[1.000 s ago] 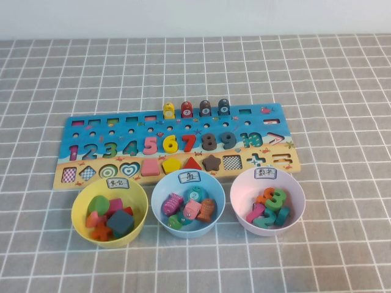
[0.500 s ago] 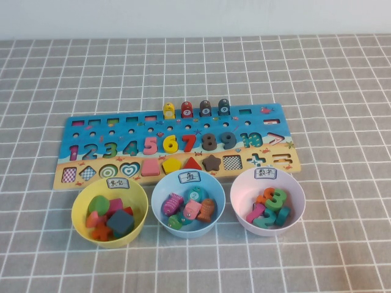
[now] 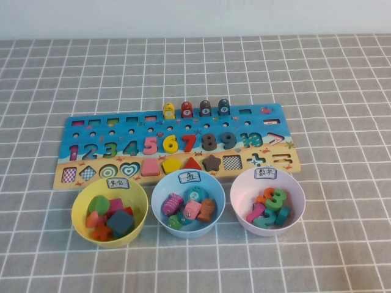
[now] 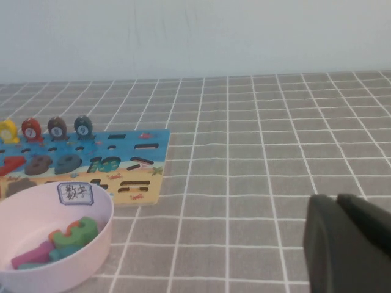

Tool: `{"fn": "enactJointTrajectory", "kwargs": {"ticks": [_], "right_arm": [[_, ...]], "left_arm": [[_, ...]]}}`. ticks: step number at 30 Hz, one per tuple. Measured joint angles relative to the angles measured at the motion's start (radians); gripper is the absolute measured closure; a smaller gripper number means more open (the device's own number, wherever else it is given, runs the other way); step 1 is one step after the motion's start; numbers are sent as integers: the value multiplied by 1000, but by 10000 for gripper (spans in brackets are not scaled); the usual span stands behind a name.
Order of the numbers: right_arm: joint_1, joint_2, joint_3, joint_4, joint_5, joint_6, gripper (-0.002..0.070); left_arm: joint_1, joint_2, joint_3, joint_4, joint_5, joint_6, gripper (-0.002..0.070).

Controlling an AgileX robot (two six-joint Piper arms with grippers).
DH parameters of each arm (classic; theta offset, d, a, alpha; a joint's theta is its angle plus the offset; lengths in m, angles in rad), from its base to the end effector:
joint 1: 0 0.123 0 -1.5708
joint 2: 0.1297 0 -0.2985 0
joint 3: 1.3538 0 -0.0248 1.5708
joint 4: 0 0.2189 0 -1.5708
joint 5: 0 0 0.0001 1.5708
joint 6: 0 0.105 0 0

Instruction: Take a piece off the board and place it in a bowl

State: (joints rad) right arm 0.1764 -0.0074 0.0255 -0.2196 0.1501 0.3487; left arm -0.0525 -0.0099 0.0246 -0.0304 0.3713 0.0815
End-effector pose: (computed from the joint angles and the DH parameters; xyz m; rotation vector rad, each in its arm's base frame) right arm 0.0252 0.0010 0.1911 -0.0122 1.6521 0.2078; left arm 0.0204 -0.0022 0.1683 0.1063 1.8663 -0.0099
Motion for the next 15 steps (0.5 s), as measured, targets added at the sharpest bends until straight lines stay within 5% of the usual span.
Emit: {"fn": "enactJointTrajectory", "kwargs": {"ticks": [5, 15], "right_arm": [[0, 0, 0, 269, 46, -326, 694], [0, 0, 0, 376, 207, -395, 694]], "left_arm": [[0, 0, 0, 0, 0, 0, 679], [0, 0, 0, 0, 0, 0, 679]]}}
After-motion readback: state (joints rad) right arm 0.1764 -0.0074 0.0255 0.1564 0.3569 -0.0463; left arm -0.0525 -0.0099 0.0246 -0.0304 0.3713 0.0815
